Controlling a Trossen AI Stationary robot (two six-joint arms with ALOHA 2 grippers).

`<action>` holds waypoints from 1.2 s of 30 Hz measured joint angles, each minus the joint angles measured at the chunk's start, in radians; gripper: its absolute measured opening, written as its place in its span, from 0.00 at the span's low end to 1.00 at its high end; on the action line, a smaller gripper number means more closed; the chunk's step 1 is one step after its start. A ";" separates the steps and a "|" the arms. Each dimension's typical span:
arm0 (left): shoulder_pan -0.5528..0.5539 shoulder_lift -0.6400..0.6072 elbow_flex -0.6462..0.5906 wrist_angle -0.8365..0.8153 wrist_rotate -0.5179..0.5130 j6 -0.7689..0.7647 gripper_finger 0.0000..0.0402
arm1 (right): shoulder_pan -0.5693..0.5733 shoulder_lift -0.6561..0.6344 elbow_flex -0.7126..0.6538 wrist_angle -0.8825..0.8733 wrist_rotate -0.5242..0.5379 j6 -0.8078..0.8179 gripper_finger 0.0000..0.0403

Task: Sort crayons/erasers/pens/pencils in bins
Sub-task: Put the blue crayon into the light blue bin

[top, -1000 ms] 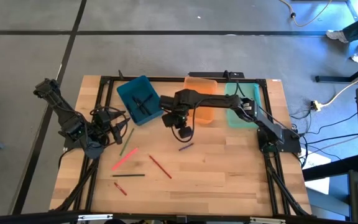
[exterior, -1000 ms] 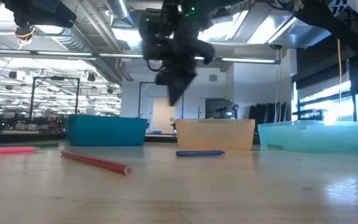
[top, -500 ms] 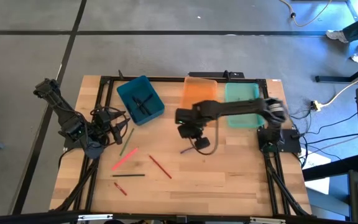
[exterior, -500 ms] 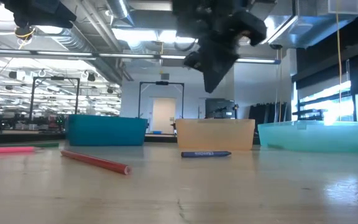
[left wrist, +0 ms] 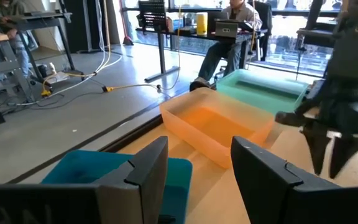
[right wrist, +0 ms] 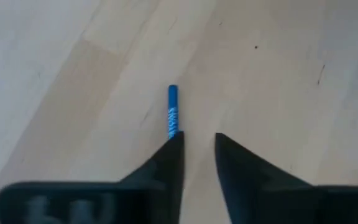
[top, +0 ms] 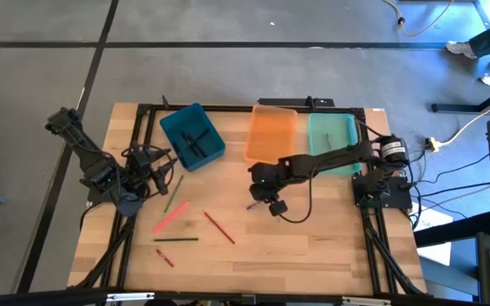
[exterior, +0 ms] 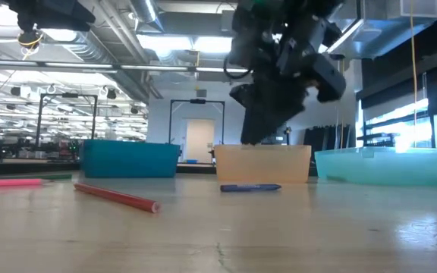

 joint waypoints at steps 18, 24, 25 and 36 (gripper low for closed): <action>0.065 0.000 0.000 0.000 0.050 0.026 0.42 | 0.003 0.115 -0.098 0.141 -0.052 -0.034 0.22; 0.076 0.000 0.000 -0.001 0.054 0.027 0.42 | 0.004 0.134 -0.096 0.137 -0.005 -0.033 0.11; 0.077 0.000 0.000 -0.001 0.056 0.027 0.42 | 0.004 0.131 -0.097 0.136 0.000 -0.033 0.09; 0.077 0.000 0.000 0.000 0.058 0.044 0.42 | 0.000 0.140 0.099 -0.141 0.030 -0.007 0.12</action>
